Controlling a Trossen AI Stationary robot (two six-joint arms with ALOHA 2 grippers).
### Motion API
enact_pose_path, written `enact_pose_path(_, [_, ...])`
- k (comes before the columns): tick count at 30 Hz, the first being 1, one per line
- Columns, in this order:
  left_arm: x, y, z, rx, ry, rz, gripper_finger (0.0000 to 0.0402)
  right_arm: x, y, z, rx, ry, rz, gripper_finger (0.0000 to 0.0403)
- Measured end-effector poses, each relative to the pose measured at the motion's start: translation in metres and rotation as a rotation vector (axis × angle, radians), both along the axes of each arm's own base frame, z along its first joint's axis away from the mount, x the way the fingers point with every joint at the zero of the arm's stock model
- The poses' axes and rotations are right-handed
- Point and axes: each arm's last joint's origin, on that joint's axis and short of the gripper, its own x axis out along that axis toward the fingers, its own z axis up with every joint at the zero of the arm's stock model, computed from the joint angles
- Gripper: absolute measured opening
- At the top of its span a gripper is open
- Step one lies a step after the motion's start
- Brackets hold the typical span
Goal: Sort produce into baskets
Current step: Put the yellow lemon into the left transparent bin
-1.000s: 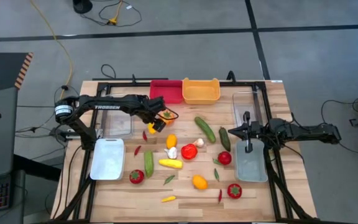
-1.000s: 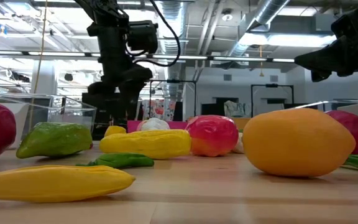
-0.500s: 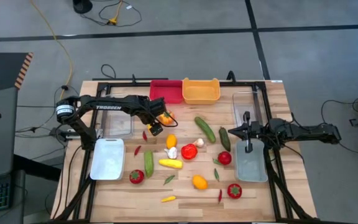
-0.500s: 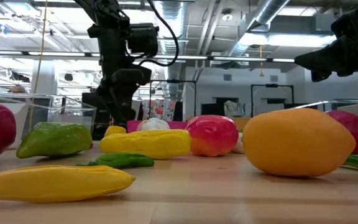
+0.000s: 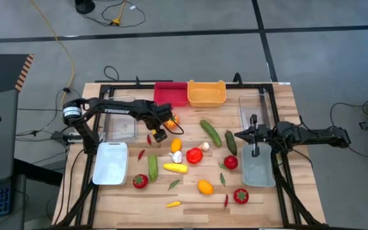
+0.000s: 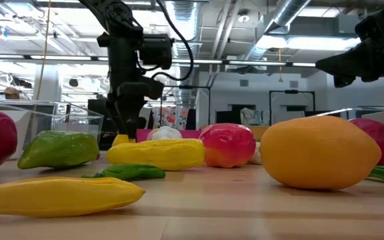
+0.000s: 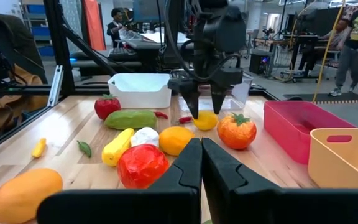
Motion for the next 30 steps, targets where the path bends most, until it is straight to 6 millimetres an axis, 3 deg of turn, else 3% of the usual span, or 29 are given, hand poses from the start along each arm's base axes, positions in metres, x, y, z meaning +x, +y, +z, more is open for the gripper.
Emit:
enact_pose_path(12, [0.002, 0.000, -0.015, 0.022, 0.068, -0.038, 0.0304, 0.000, 0.000, 0.000, 0.000, 0.000, -0.003, 0.0036])
enact_pose_path(30, [-0.007, -0.002, -0.015, 0.006, 0.163, -0.024, 0.0304, 0.000, 0.000, 0.000, 0.000, -0.001, -0.004, 0.0036])
